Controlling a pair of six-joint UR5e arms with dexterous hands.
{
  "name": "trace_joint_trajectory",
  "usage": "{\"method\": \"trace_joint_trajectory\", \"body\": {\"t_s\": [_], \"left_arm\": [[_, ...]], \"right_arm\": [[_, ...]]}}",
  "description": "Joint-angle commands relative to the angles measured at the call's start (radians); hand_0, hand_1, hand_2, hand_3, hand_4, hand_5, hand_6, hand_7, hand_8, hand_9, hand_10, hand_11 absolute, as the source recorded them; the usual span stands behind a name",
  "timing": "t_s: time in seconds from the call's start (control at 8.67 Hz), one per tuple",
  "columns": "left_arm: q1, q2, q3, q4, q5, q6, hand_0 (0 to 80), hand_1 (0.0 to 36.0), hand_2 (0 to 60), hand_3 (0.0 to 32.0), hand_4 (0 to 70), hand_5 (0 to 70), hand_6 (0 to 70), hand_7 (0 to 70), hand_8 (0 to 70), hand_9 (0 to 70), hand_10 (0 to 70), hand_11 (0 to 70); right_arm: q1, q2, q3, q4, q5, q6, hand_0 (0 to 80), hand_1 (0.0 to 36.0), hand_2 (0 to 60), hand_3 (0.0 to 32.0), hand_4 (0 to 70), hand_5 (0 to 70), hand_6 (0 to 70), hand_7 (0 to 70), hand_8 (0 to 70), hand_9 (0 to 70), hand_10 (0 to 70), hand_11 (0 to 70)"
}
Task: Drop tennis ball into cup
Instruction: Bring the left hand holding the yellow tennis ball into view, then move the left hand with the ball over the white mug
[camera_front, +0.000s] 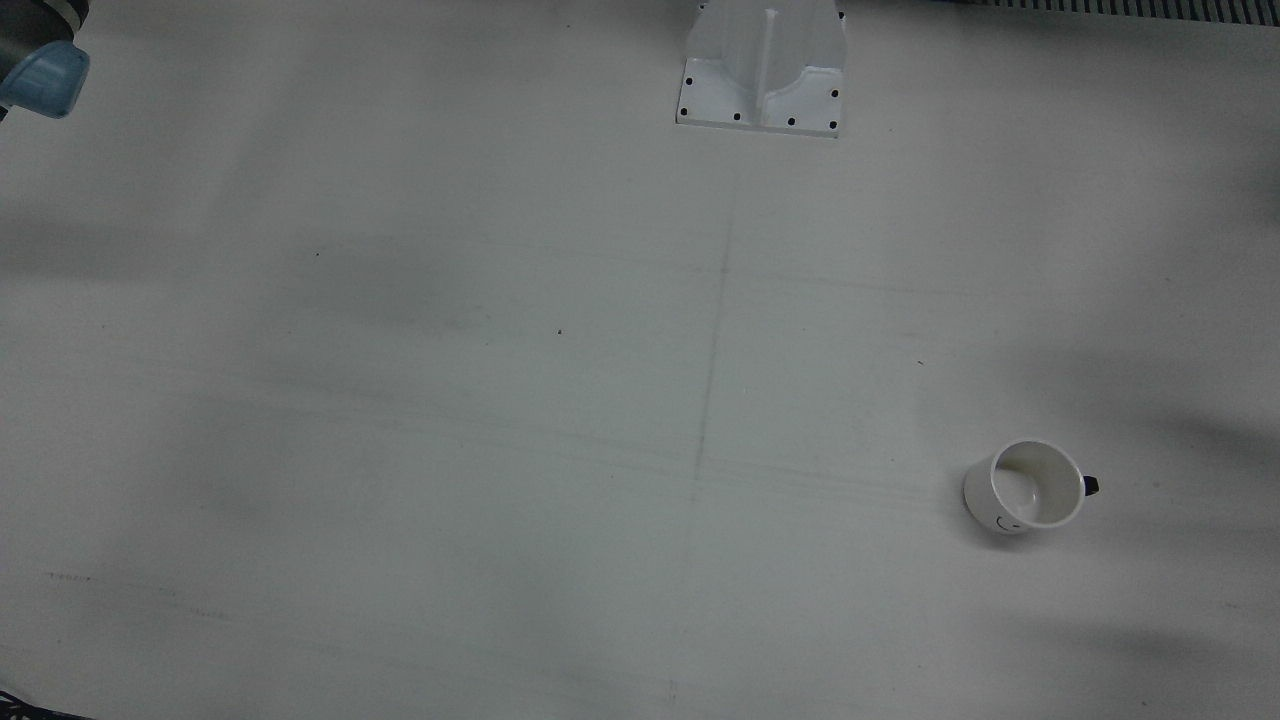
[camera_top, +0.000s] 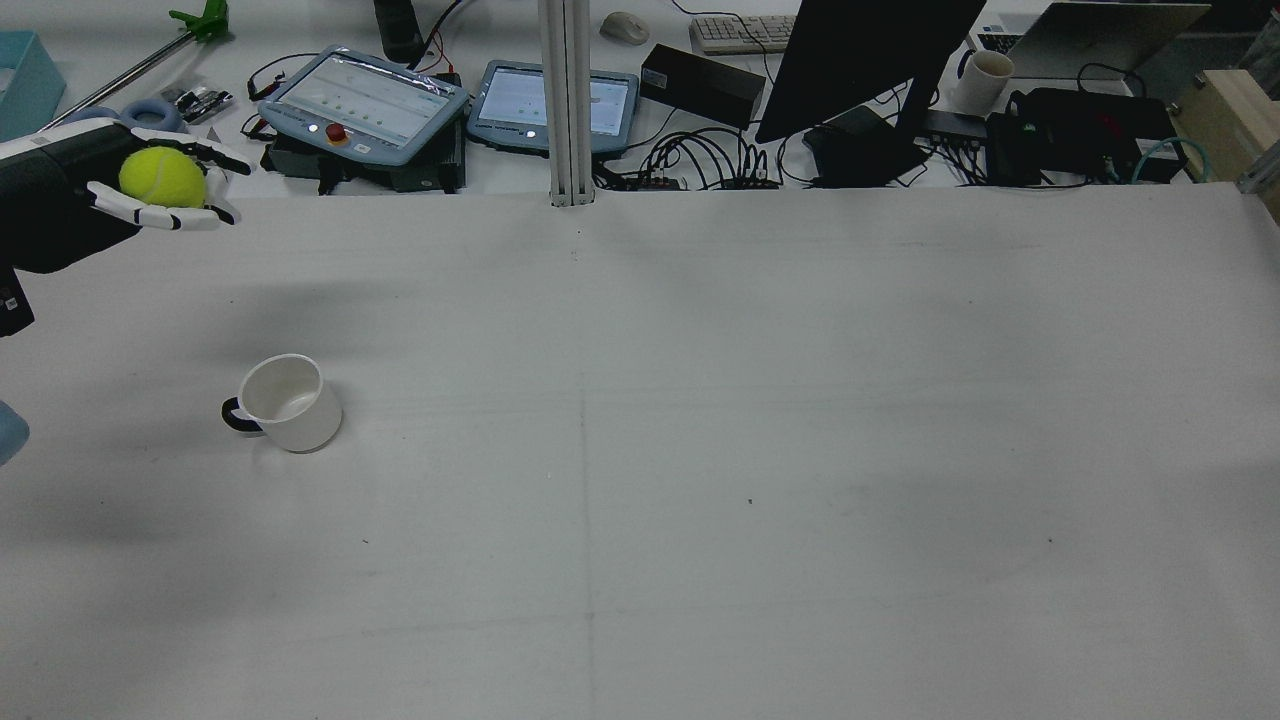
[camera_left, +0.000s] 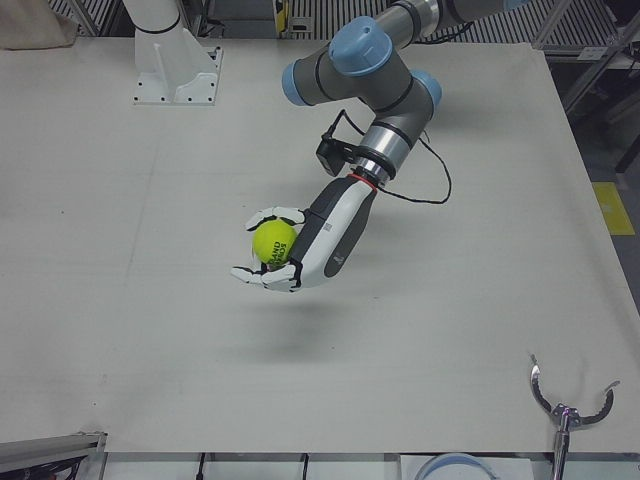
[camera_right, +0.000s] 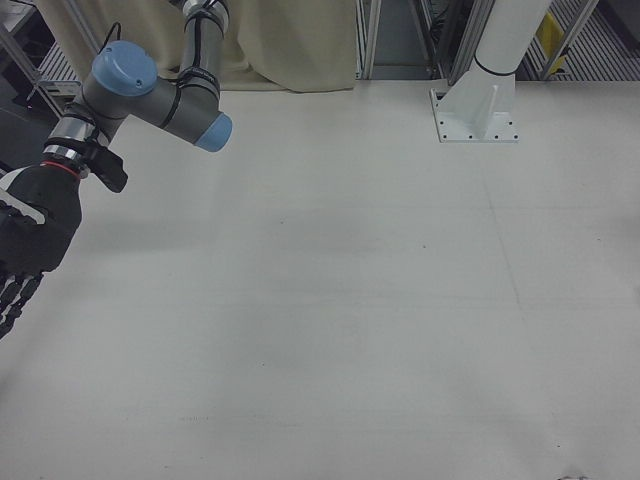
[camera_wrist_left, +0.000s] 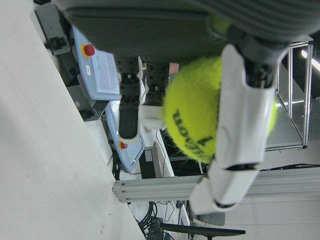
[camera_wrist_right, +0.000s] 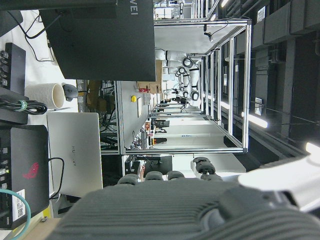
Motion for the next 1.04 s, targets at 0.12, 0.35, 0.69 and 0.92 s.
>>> {"method": "trace_joint_trajectory", "body": {"t_s": [0.12, 0.35, 0.69, 0.92], "left_arm": [[0.038, 0.006, -0.005, -0.016, -0.007, 0.007, 57.5, 23.0, 36.4, 0.0, 43.2, 21.2, 70.0, 70.0, 60.8, 70.0, 9.2, 14.4], [0.065, 0.010, -0.005, -0.042, -0.004, 0.004, 55.1, 22.5, 45.6, 0.0, 42.7, 22.5, 70.0, 70.0, 60.3, 70.0, 10.0, 15.5], [0.104, 0.010, -0.005, -0.057, 0.000, 0.006, 52.3, 21.7, 50.8, 0.0, 42.8, 21.0, 70.0, 70.0, 59.7, 70.0, 9.6, 14.8], [0.147, 0.033, -0.001, -0.076, -0.004, 0.009, 50.2, 20.9, 52.1, 0.0, 40.9, 18.2, 70.0, 70.0, 58.9, 70.0, 9.3, 14.1]], "right_arm": [[0.000, 0.000, 0.001, 0.000, -0.001, 0.000, 0.0, 0.0, 0.0, 0.0, 0.0, 0.0, 0.0, 0.0, 0.0, 0.0, 0.0, 0.0], [0.000, 0.000, 0.001, 0.000, 0.000, 0.000, 0.0, 0.0, 0.0, 0.0, 0.0, 0.0, 0.0, 0.0, 0.0, 0.0, 0.0, 0.0], [0.000, 0.000, -0.001, 0.000, 0.000, 0.000, 0.0, 0.0, 0.0, 0.0, 0.0, 0.0, 0.0, 0.0, 0.0, 0.0, 0.0, 0.0], [0.000, 0.000, -0.001, 0.000, 0.000, 0.000, 0.0, 0.0, 0.0, 0.0, 0.0, 0.0, 0.0, 0.0, 0.0, 0.0, 0.0, 0.0]]}}
